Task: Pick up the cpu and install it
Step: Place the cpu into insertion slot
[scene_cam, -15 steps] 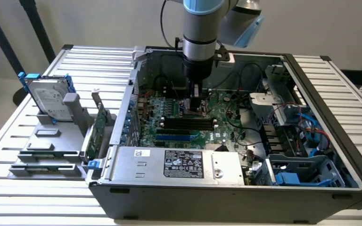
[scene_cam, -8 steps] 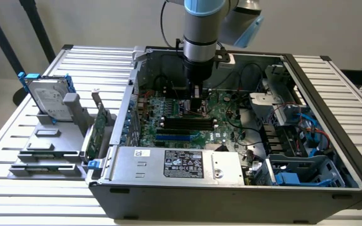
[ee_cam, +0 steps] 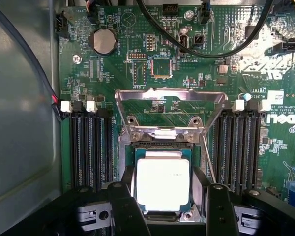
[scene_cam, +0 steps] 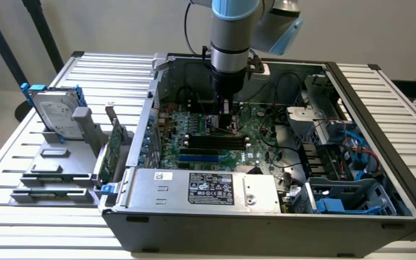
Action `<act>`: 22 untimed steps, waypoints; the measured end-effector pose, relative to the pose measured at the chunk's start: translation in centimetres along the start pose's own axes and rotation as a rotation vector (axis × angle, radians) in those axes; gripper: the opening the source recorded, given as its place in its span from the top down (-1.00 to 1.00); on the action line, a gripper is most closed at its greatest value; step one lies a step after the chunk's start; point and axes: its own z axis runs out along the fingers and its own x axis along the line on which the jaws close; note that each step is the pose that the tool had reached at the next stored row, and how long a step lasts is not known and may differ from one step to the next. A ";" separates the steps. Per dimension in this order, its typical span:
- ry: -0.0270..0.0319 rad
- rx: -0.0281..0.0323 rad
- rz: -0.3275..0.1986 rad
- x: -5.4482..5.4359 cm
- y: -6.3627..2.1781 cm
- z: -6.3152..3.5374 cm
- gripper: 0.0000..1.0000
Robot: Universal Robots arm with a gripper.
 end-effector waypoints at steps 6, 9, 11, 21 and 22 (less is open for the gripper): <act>-0.0001 0.0011 0.000 0.0 -0.01 0.27 -0.09; -0.0001 0.0016 0.000 0.0 -0.01 0.40 -0.09; -0.0001 0.0020 0.000 0.0 -0.01 0.47 -0.09; -0.0003 0.0050 0.000 0.0 0.00 0.67 -0.09; -0.0004 0.0052 0.000 0.0 0.01 0.68 -0.09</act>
